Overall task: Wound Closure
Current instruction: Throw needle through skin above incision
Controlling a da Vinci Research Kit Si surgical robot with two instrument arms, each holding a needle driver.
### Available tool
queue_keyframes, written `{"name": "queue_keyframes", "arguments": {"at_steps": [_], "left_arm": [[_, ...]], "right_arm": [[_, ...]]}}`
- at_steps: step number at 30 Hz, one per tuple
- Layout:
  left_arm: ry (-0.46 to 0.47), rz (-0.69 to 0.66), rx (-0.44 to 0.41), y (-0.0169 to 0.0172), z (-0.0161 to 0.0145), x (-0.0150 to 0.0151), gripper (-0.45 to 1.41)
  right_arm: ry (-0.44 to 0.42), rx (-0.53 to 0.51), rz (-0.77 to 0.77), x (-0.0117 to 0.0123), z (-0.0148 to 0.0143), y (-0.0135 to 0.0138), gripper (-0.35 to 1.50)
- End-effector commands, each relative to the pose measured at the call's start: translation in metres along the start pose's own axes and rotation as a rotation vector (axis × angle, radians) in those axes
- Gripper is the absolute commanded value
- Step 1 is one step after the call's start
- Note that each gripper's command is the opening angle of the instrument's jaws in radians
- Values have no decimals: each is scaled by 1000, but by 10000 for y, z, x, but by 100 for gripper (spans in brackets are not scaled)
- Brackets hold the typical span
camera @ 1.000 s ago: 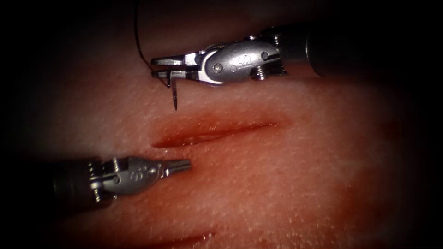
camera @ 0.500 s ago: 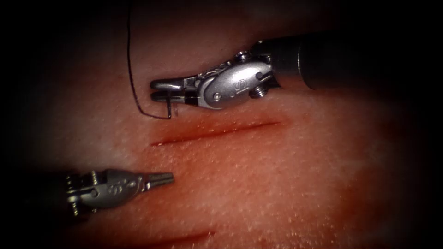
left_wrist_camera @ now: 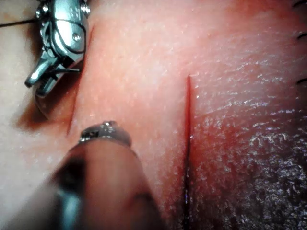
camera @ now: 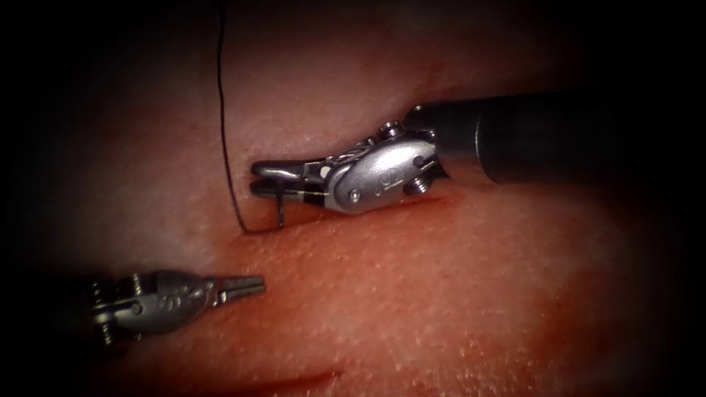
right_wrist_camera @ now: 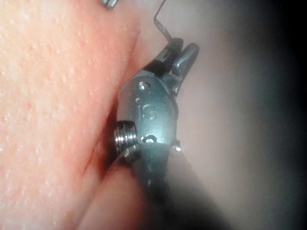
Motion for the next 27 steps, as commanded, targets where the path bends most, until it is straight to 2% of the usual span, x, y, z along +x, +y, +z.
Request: {"name": "queue_keyframes", "arguments": {"at_steps": [1, 6, 19, 24, 27], "left_arm": [[0, 1, 0, -1, 9, 0, -33], [0, -7, 1, -3, 11, 0, -33], [-1, -14, 5, -6, 16, 6, -32], [21, -27, 23, -8, 20, 12, -20], [36, -47, 39, -9, 29, 22, -18]], "right_arm": [[-11, 7, 2, -9, 4, -12, -35], [-30, 36, 4, -12, 4, -24, -35], [-89, 63, 25, -22, -5, -26, -35], [-89, 32, 109, -16, -1, -12, -35], [-92, 14, 162, -6, 9, 12, -35]]}}
